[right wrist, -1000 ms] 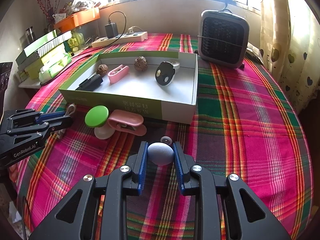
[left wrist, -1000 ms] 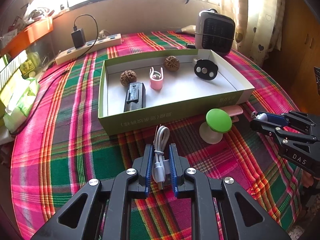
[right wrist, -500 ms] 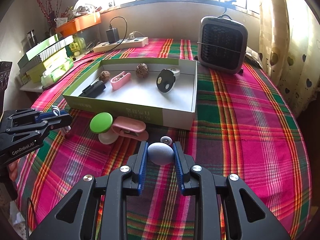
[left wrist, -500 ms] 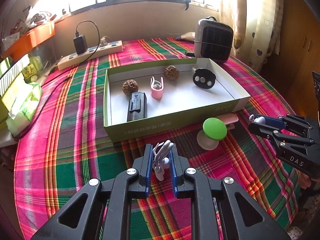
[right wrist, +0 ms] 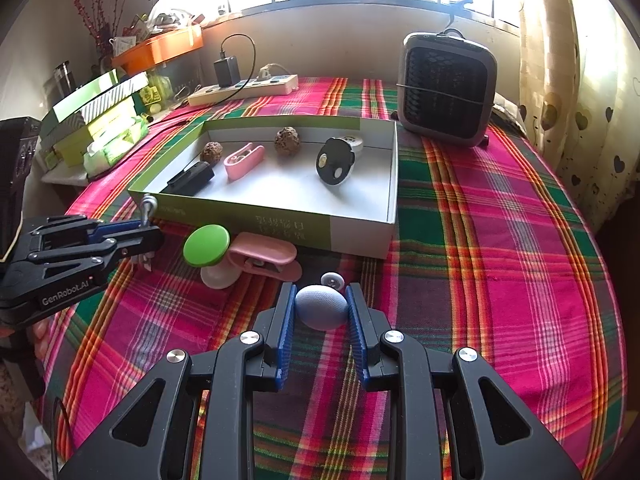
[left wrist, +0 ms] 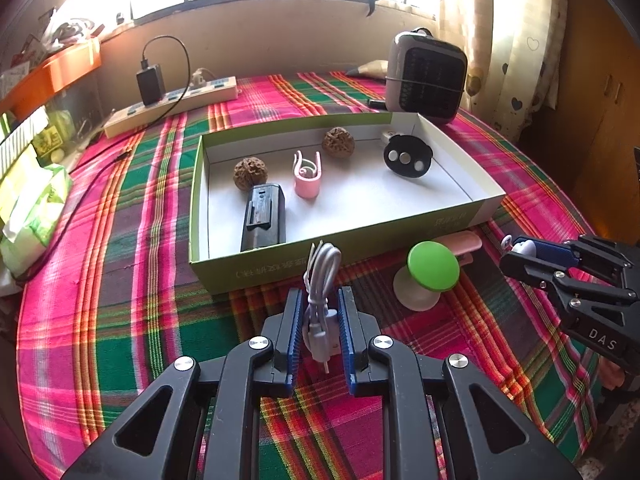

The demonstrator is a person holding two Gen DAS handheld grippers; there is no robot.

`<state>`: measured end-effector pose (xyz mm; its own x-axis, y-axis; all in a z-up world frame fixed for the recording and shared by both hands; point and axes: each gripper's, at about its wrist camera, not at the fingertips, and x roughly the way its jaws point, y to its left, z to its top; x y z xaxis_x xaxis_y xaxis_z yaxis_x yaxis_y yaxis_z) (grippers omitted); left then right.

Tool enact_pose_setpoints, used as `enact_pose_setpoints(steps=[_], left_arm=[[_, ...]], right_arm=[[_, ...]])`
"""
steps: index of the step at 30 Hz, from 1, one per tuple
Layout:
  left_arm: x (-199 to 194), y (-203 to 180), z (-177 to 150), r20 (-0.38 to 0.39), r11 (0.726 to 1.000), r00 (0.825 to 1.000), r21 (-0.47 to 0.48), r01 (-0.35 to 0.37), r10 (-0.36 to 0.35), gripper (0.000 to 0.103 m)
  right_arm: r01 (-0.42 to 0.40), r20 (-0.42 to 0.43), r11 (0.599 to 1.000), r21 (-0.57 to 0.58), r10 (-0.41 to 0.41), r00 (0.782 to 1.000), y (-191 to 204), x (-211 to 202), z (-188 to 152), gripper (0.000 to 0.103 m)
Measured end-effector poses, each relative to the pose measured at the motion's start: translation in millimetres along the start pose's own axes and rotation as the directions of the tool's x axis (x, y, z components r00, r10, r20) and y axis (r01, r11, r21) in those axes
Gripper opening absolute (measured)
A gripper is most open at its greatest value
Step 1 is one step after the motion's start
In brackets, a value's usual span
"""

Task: Organize objects
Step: 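Lift the white cable and white egg and carry both toward the tray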

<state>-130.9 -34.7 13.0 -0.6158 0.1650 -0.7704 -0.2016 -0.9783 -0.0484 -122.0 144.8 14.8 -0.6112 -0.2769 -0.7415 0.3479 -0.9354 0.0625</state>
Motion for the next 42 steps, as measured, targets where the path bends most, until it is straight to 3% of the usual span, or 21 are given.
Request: enact_pose_setpoints(steps=[12,16,19,27,42], left_arm=[[6,-1,-7,-0.029,1.0,1.0,0.013,-0.005,0.005,0.027],[6,-1,-7,-0.027,1.0,1.0,0.01,-0.01,0.011,0.026],[7,-1,-7,-0.02,0.999,0.999,0.021,-0.042,0.043,0.017],[6,1,-6,-0.025,0.999,0.999,0.013,-0.035,0.035,0.017],[-21,-2,9,0.043,1.0,0.999,-0.001,0.009,-0.009,0.017]], right_arm=[[-0.003,-0.001,1.0,0.001,0.003,1.0,1,1,0,0.026],[-0.005,-0.003,1.0,0.0,0.005,1.0,2,1,-1,0.026],[-0.007,-0.001,1.0,-0.001,0.007,1.0,3,1,-1,0.026],[-0.008,0.001,1.0,0.0,0.008,1.0,3,1,-1,0.026],[-0.027,0.057,1.0,-0.011,0.028,0.998,6,-14,15,0.026]])
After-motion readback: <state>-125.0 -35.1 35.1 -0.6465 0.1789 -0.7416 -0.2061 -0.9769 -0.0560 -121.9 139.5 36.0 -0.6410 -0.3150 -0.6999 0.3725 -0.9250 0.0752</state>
